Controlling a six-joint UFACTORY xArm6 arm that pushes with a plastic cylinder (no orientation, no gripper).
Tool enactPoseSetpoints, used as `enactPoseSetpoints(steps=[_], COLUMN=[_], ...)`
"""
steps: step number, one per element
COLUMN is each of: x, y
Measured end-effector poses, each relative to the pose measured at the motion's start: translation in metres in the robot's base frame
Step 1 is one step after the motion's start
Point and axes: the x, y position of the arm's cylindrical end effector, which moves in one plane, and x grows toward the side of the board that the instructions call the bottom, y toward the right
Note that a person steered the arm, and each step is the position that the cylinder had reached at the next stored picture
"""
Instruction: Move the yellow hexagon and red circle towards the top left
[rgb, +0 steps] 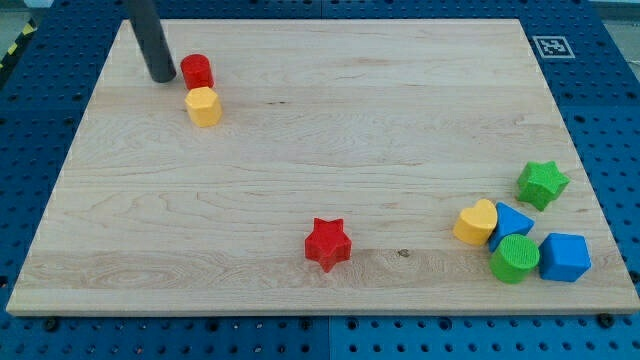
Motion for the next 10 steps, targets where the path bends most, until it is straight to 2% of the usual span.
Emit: enactPoseSetpoints(steps=[2,3,4,6,8,10], x=[0.084,0.109,0.109,0.067,0.049,0.074], y=[0.008,0.046,0.046,0.09,0.093,0.091])
